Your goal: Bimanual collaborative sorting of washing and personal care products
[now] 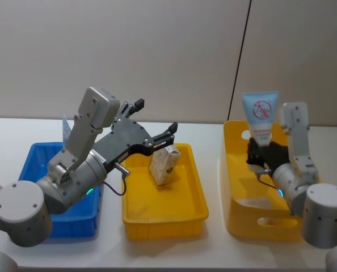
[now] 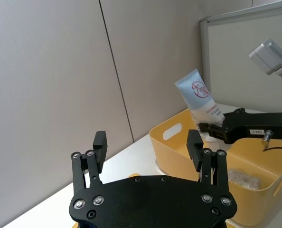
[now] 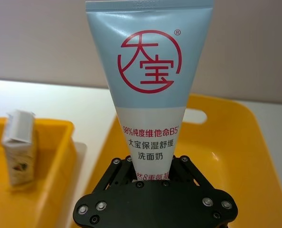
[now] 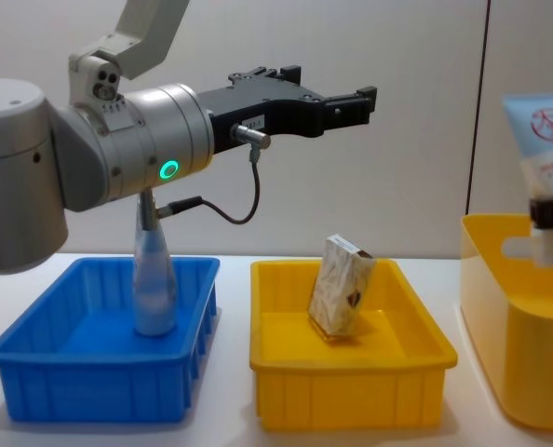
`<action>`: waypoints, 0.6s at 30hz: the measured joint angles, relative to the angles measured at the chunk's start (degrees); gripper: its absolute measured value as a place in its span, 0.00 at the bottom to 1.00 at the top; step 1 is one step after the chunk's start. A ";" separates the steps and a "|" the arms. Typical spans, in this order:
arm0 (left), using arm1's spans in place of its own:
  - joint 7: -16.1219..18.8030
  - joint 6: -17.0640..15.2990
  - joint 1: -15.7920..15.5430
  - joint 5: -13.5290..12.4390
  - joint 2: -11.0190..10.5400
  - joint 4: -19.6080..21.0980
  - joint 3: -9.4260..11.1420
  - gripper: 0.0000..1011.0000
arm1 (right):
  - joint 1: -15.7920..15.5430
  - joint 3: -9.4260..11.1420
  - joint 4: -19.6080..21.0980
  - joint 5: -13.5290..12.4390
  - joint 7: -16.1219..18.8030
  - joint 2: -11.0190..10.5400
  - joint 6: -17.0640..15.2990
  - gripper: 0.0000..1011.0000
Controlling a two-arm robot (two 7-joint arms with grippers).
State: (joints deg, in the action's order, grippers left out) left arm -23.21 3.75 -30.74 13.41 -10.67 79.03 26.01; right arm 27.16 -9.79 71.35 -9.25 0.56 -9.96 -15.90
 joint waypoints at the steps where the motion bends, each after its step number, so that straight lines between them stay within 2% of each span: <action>1: 0.00 0.00 0.00 0.00 0.00 0.00 0.00 0.99 | -0.15 0.21 0.01 0.04 -0.21 -0.09 -0.43 0.19; 6: 0.00 0.00 0.00 0.00 0.00 0.01 0.00 0.99 | -0.81 1.04 0.02 0.49 -1.42 -0.58 -2.87 0.18; 10: 0.00 0.00 0.00 0.00 0.00 0.00 0.00 0.99 | -1.10 1.40 0.14 0.78 -1.78 -0.90 -4.20 0.26; 11: 0.00 0.00 0.00 0.00 0.00 0.00 0.00 0.99 | -1.23 1.51 0.21 0.90 -1.84 -1.05 -4.60 0.33; 13: 0.00 0.00 0.00 0.00 0.00 0.00 0.00 0.99 | -1.33 1.60 0.31 0.96 -1.85 -1.17 -4.96 0.36; 14: 0.00 0.00 0.00 0.00 0.00 0.00 0.00 0.99 | -1.41 1.67 0.42 1.05 -1.85 -1.30 -5.30 0.44; 17: 0.00 0.00 0.00 0.00 0.00 0.00 0.00 0.99 | -1.56 1.77 0.64 1.20 -1.84 -1.47 -5.72 0.50; 18: 0.00 0.00 0.00 0.00 0.00 0.00 0.00 0.99 | -1.66 1.85 0.79 1.30 -1.82 -1.58 -5.88 0.56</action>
State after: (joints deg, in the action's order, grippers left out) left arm -23.21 3.75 -30.74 13.41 -10.66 79.04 26.01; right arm 25.50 -7.94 72.14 -7.95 -1.26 -11.54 -21.78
